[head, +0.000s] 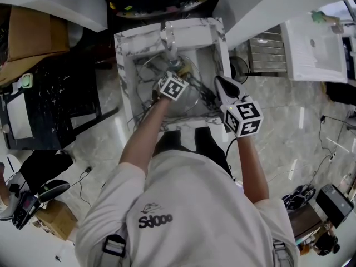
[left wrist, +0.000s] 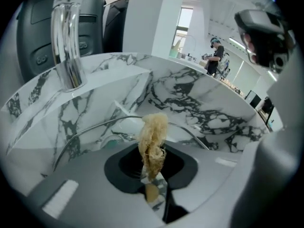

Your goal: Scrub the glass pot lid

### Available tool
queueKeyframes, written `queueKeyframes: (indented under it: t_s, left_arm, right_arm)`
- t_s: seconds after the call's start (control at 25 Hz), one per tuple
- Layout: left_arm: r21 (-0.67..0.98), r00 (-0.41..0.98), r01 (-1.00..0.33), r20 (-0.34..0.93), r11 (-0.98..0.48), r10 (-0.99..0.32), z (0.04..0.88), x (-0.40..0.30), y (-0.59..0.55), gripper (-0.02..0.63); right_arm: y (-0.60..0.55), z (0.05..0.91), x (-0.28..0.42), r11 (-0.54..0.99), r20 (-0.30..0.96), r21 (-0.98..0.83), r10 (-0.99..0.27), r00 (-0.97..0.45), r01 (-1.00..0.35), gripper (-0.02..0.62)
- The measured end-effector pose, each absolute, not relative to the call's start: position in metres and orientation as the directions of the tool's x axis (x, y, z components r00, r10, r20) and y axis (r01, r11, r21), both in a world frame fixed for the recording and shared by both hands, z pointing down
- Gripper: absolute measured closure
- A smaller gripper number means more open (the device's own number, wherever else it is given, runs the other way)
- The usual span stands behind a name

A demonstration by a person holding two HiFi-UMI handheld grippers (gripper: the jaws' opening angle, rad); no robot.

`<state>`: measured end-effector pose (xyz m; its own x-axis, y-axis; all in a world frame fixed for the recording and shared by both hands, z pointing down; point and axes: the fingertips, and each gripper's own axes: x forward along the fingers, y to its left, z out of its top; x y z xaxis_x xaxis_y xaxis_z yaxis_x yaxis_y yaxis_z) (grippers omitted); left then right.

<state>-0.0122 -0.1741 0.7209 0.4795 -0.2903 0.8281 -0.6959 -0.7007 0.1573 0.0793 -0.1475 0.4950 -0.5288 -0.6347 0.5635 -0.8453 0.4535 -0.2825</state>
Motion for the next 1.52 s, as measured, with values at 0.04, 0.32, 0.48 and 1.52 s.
queueKeyframes:
  t_s: [0.04,0.32,0.48,1.52]
  left_arm:
    - [0.153,0.483,-0.673,0.832,-0.724,-0.273,0.721,-0.009,-0.17,0.555]
    - [0.168,0.51,-0.522,0.848,-0.836,-0.148,0.72,0.012,-0.137,0.555]
    - [0.183,0.509,-0.459,0.857,-0.869,-0.088,0.72,0.017,-0.119,0.555]
    - [0.517,0.298,-0.202,0.842,-0.832,0.45,0.704,-0.04,0.009,0.557]
  right_arm:
    - [-0.147,0.495,0.08,0.451,0.563,-0.284,-0.636,-0.527,-0.846,0.592]
    - [-0.144,0.494,0.078,0.464,0.563,-0.285,-0.627,-0.538,-0.839,0.592]
    - [-0.142,0.492,0.075,0.475,0.562,-0.284,-0.622,-0.546,-0.833,0.592]
    - [-0.133,0.484,0.042,0.584,0.552,-0.278,-0.553,-0.625,-0.763,0.592]
